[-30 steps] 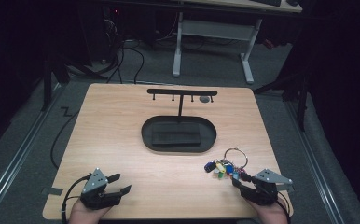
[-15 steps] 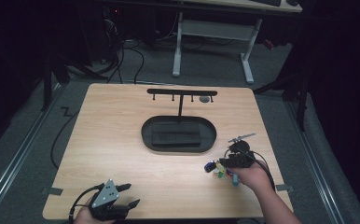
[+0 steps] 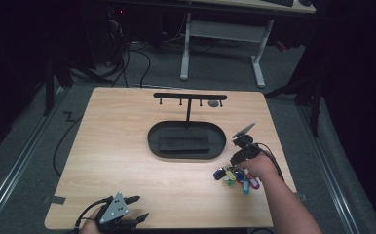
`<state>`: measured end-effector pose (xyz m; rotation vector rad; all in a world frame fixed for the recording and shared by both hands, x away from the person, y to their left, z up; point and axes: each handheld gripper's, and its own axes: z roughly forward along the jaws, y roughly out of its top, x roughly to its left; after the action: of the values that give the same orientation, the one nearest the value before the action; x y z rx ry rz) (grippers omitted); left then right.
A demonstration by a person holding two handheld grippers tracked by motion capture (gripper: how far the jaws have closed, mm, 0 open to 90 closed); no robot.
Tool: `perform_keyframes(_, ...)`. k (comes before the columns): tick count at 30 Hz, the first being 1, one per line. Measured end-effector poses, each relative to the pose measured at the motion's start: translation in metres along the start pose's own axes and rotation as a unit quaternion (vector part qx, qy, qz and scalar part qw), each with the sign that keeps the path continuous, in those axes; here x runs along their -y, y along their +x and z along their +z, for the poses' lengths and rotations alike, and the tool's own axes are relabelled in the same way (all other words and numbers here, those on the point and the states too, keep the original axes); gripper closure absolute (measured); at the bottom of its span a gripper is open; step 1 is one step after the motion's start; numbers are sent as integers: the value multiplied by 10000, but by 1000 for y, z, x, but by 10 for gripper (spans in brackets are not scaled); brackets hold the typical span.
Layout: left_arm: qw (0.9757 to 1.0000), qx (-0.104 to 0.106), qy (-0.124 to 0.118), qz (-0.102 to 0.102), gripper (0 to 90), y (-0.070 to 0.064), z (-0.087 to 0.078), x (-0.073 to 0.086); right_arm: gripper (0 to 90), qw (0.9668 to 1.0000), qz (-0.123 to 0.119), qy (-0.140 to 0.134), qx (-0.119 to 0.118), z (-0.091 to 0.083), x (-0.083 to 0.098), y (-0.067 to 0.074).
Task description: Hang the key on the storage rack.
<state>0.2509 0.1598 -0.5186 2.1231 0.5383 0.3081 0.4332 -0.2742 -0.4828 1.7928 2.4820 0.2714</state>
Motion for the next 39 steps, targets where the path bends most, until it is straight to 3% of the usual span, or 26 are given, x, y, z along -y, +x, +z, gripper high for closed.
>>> perform_keyframes(6,9999,61,32,122,381,-3,2,0,668,9999,5,149,7,6,-4,2)
perform_keyframes(7,9997,56,64,211,380,-5,3,0,705,9997,-16,171,192,7,-4,6)
perform_keyframes(11,9996,71,30,279,380,-7,3,-1,748,9992,44,217,322,7,-4,7)
perform_keyframes(13,9995,69,26,299,380,-8,3,-1,753,9992,69,225,337,7,-4,7)
perform_keyframes(17,9995,58,37,313,380,-7,2,-1,863,9992,92,258,306,7,-4,10)
perform_keyframes(23,9995,47,23,302,381,-5,2,0,869,9991,-47,256,328,7,-3,12)
perform_keyframes(28,9995,-106,-52,303,384,-4,-2,0,869,9980,-402,255,413,-2,0,21)
perform_keyframes(33,9992,-361,-120,131,384,2,-7,1,870,9958,-842,57,340,-33,8,29)
perform_keyframes(39,9977,-670,-100,-63,375,10,-8,3,874,9923,-1186,-44,352,-54,17,34)
